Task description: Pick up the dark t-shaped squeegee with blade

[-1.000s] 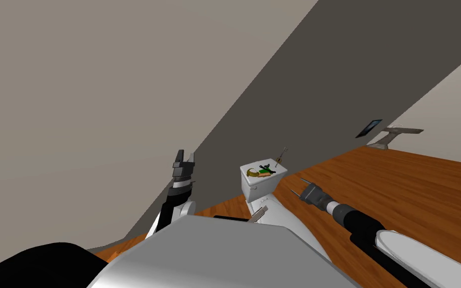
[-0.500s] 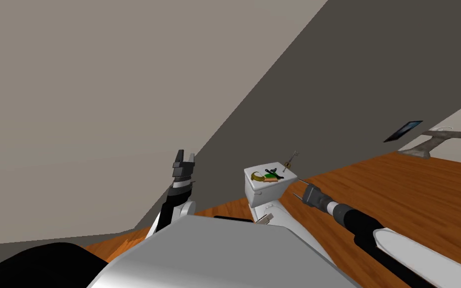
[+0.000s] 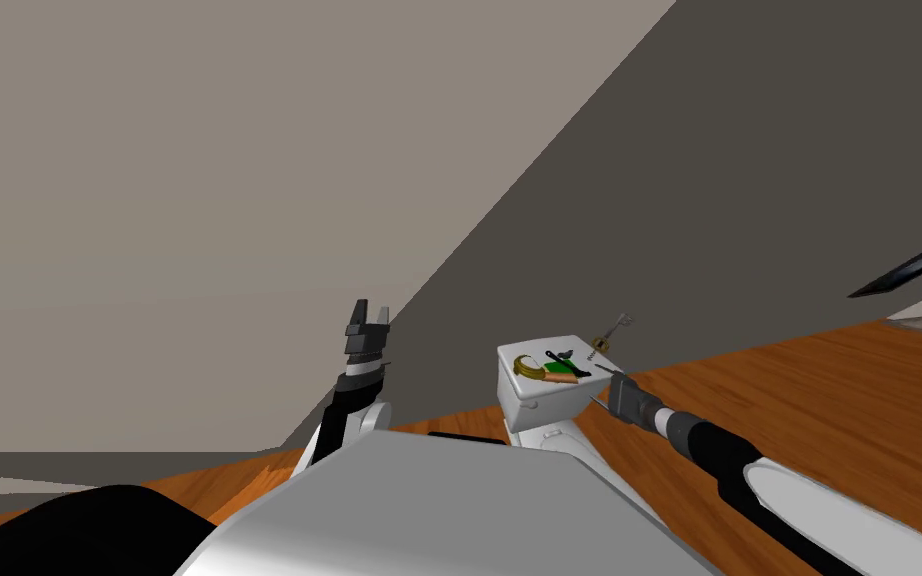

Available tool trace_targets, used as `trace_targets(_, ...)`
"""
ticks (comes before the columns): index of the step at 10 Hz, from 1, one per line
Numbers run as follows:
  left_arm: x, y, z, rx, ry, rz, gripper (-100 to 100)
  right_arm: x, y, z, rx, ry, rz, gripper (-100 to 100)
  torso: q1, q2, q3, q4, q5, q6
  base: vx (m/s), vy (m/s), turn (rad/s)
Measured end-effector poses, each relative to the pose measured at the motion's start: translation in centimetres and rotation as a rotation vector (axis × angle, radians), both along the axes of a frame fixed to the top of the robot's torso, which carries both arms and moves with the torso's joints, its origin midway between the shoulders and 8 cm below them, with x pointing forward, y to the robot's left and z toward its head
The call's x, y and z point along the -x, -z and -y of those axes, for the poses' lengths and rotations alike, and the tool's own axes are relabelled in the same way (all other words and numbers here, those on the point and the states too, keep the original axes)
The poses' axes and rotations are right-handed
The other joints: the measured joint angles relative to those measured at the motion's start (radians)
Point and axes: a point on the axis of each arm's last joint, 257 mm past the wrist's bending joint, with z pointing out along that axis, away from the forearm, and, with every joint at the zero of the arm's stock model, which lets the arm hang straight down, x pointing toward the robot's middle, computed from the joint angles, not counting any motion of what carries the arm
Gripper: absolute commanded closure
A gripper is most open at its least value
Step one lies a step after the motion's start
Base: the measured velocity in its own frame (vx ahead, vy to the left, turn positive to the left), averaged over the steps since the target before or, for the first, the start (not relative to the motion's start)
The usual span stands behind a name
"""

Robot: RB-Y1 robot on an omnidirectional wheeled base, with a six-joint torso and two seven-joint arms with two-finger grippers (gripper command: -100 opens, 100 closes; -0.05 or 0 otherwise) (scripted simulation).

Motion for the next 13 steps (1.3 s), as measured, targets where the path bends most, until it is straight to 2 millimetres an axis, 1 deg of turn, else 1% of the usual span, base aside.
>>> trace_targets(1,0.0,0.0,0.0,0.0,0.0,0.0,0,0.4,0.5,0.1,0.016,-0.011,-0.012,-100,0.0,0.0,0.0,0.0,0.0,0.0,0.146,0.019,0.133)
trace_targets(2,0.0,0.0,0.0,0.0,0.0,0.0,0,1.3,1.5,-0.1,0.02,-0.02,-0.043,-100,0.0,-0.001,-0.001,0.0,0.0,0.0,0.071,0.003,0.03)
trace_targets(3,0.0,0.0,0.0,0.0,0.0,0.0,0,1.4,1.6,-0.1,0.022,-0.021,-0.044,0,-0.001,0.002,0.001,0.0,0.0,0.001,0.012,0.001,-0.003)
trace_targets(4,0.0,0.0,0.0,0.0,0.0,0.0,0,1.3,1.6,-0.1,0.022,-0.021,-0.043,-100,-0.001,0.006,0.003,0.001,0.0,0.001,0.041,-0.004,0.145)
trace_targets(6,0.0,0.0,0.0,0.0,0.0,0.0,0,1.9,2.2,0.2,0.02,-0.002,-0.039,-100,-0.002,0.005,0.003,0.001,0.0,0.0,0.038,-0.009,0.051)
trace_targets(7,0.0,0.0,0.0,0.0,0.0,0.0,0,1.9,2.3,0.2,0.021,-0.002,-0.039,100,-0.001,0.006,0.004,0.002,0.0,0.0,0.0,0.0,0.0)
trace_targets(8,0.0,0.0,0.0,0.0,0.0,0.0,0,2.2,2.5,0.2,0.019,-0.002,-0.046,100,-0.001,0.007,0.005,0.003,0.002,0.0,0.0,0.0,0.0)
trace_targets(11,0.0,0.0,0.0,0.0,0.0,0.0,0,2.0,2.4,0.2,0.021,-0.003,-0.042,100,0.0,0.008,0.005,0.003,0.001,0.001,0.0,0.0,0.0)
trace_targets(12,0.0,0.0,0.0,0.0,0.0,0.0,0,2.0,2.4,0.2,0.022,-0.004,-0.042,0,-0.001,0.008,0.005,0.003,0.001,0.001,0.0,0.0,0.0)
trace_targets(13,0.0,0.0,0.0,0.0,0.0,0.0,0,2.0,2.4,0.2,0.022,-0.004,-0.042,100,-0.001,0.008,0.005,0.003,0.001,0.001,0.0,0.0,0.0)
